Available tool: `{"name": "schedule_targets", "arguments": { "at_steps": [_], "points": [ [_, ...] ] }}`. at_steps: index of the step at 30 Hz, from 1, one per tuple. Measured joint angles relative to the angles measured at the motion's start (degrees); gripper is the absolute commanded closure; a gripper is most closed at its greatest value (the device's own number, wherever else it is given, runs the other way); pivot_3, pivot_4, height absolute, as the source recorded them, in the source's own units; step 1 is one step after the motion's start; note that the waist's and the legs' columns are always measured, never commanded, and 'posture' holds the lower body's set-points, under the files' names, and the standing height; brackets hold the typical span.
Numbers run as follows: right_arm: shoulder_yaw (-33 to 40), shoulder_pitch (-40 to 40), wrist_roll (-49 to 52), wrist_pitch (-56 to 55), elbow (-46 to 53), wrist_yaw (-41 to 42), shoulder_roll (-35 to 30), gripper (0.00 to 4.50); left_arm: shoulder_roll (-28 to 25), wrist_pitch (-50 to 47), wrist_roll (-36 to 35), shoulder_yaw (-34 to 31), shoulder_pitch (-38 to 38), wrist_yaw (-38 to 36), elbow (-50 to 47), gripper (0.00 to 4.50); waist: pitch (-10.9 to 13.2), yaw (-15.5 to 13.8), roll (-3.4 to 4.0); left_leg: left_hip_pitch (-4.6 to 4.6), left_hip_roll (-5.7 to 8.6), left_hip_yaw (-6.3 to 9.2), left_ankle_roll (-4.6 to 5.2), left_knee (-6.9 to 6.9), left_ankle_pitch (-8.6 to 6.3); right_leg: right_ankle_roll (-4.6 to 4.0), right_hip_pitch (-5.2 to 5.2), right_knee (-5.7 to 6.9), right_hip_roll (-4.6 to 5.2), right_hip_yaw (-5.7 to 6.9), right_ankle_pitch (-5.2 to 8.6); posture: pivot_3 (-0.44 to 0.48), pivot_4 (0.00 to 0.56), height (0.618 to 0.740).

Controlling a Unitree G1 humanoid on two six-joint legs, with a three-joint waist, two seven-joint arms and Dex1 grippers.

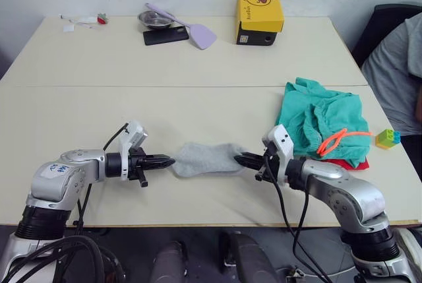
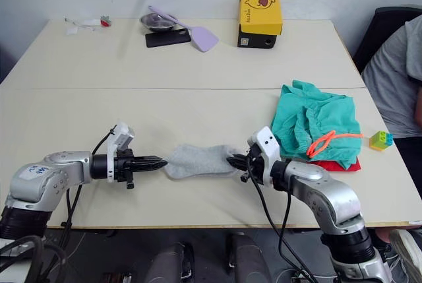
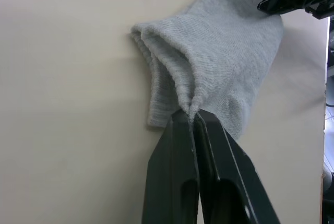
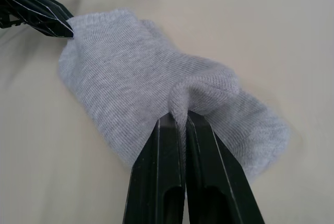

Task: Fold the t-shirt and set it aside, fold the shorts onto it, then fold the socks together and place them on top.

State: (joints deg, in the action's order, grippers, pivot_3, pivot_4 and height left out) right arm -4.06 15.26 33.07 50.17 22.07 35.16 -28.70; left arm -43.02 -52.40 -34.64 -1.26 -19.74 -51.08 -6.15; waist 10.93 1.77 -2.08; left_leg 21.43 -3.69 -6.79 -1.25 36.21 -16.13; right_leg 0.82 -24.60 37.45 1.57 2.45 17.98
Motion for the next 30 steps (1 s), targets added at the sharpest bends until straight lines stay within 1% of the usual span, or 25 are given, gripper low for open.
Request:
{"name": "schedule_targets", "arguments": {
  "at_steps": [1,5,8,10,11,14,15,17,19,21,22,23,26,27,28,30],
  "points": [
    [0.0,-0.1,0.0,-0.1,-0.1,0.2,0.0,3.75,0.3,0.1,0.0,-0.1,0.0,0.4,0.0,3.2,0.0,0.0,0.0,0.0,0.0,0.0,0.0,0.0,0.0,0.0,0.0,0.01,0.0,0.0,0.0,0.0,0.15,0.74],
    [0.0,-0.3,0.0,-0.7,-0.2,1.6,-0.2,2.31,0.9,0.6,0.0,-0.6,0.4,1.4,-0.1,1.86,0.0,0.0,0.0,-0.01,0.0,0.0,0.0,-0.01,0.0,0.0,-0.01,0.02,-0.02,0.0,0.0,0.0,0.15,0.74],
    [0.3,-0.5,-1.0,-3.3,-0.2,1.8,-0.7,1.25,0.8,0.7,-0.2,-1.7,1.7,1.3,-0.6,0.84,0.0,0.0,0.0,-0.02,0.0,-0.01,0.0,-0.01,0.0,0.0,-0.01,0.02,-0.01,0.0,0.0,0.0,0.15,0.74],
    [1.9,-0.7,-1.1,-5.1,-0.5,2.8,-1.6,0.6,0.4,2.4,-0.2,-2.8,2.9,0.7,-0.6,0.2,0.0,0.0,0.0,-0.01,0.0,0.0,0.0,0.0,0.0,0.0,-0.01,0.01,-0.01,0.01,0.0,0.0,0.15,0.74],
    [3.5,-0.7,-0.8,-6.4,-0.7,3.7,-2.0,0.19,0.2,4.2,-0.2,-3.6,3.1,0.1,-0.6,0.18,0.0,-0.1,0.0,-0.01,0.0,0.0,0.0,0.0,0.0,0.0,0.0,0.01,-0.01,0.01,0.0,0.0,0.15,0.74],
    [7.4,0.0,2.4,-9.1,-0.8,7.5,-2.1,0.19,0.3,10.6,-0.1,-6.8,2.8,-2.1,-0.9,0.18,0.0,-0.2,0.0,-0.04,0.0,0.0,0.01,0.01,0.0,0.0,0.05,0.01,-0.01,0.02,0.0,0.0,0.15,0.74],
    [7.9,0.3,3.7,-9.6,-0.8,9.1,-2.1,0.57,1.4,13.7,-0.1,-7.6,2.1,-3.0,-1.3,0.38,0.0,-0.2,0.0,-0.05,0.0,0.01,0.01,0.01,0.0,0.0,0.07,0.01,-0.01,0.02,0.0,0.0,0.15,0.74],
    [7.2,1.3,4.7,-10.4,-0.8,11.0,-1.0,1.26,6.3,19.7,-0.1,-7.6,-0.5,-3.1,-2.9,0.83,0.0,-0.2,-0.02,-0.04,0.01,0.02,0.03,0.06,0.01,0.02,0.1,0.02,-0.02,0.03,-0.02,0.0,0.15,0.74],
    [4.8,2.7,4.2,-11.7,-0.8,11.5,0.6,1.99,8.4,22.8,1.3,-5.4,-1.7,-3.0,-3.9,1.48,0.0,-0.2,-0.03,-0.06,0.02,0.01,0.04,0.07,0.01,0.03,0.11,0.02,-0.02,0.01,-0.03,0.0,0.15,0.74],
    [0.7,3.1,0.3,-14.7,-2.2,11.0,2.2,2.8,10.0,26.0,4.4,-1.6,-1.8,-2.8,-4.1,2.21,0.0,0.1,-0.03,-0.12,0.01,-0.1,0.02,0.04,0.01,0.03,0.1,0.05,-0.03,-0.06,-0.03,0.0,0.15,0.74],
    [-1.3,3.1,-2.3,-16.8,-3.5,10.3,3.0,3.04,11.0,27.0,5.9,0.1,-1.6,-2.5,-3.8,2.44,0.0,0.2,-0.03,-0.12,0.01,-0.11,0.0,0.04,0.03,0.03,0.09,0.05,-0.03,-0.07,-0.03,0.0,0.15,0.74],
    [-3.0,3.2,-4.7,-18.7,-5.1,9.7,3.9,3.5,11.9,27.6,6.9,1.2,-1.4,-2.0,-3.2,2.88,0.0,0.2,-0.03,-0.13,0.01,-0.12,-0.04,0.04,0.05,0.03,0.08,0.06,-0.05,-0.07,-0.03,0.0,0.15,0.74],
    [-9.1,3.2,-13.1,-26.6,-9.6,9.2,4.5,4.5,13.6,28.6,10.5,4.1,0.6,0.5,-1.3,3.88,0.0,0.2,-0.04,-0.11,0.0,-0.12,-0.13,0.05,0.1,0.03,0.04,0.08,-0.05,-0.08,-0.03,0.0,0.15,0.74],
    [-10.6,3.1,-15.9,-29.7,-11.2,9.5,4.2,4.5,13.6,29.0,11.9,5.0,1.1,1.0,-0.8,4.22,0.0,0.1,-0.04,-0.11,0.01,-0.12,-0.12,0.05,0.1,0.03,0.04,0.08,-0.05,-0.09,-0.03,0.0,0.15,0.74],
    [-11.5,2.8,-17.8,-31.7,-12.4,9.5,4.0,4.5,13.5,29.3,13.1,5.8,1.7,1.4,-0.3,4.46,0.0,0.0,-0.04,-0.11,0.01,-0.12,-0.09,0.06,0.08,0.03,0.05,0.08,-0.04,-0.09,-0.03,0.0,0.15,0.74],
    [-11.9,2.0,-20.2,-34.2,-14.8,9.2,4.1,4.5,13.3,29.2,15.5,7.1,2.7,2.6,0.4,4.46,0.0,-0.1,-0.05,-0.11,0.02,-0.12,-0.06,0.08,0.07,0.03,0.06,0.09,-0.03,-0.1,-0.03,0.0,0.15,0.74]
  ]
}}
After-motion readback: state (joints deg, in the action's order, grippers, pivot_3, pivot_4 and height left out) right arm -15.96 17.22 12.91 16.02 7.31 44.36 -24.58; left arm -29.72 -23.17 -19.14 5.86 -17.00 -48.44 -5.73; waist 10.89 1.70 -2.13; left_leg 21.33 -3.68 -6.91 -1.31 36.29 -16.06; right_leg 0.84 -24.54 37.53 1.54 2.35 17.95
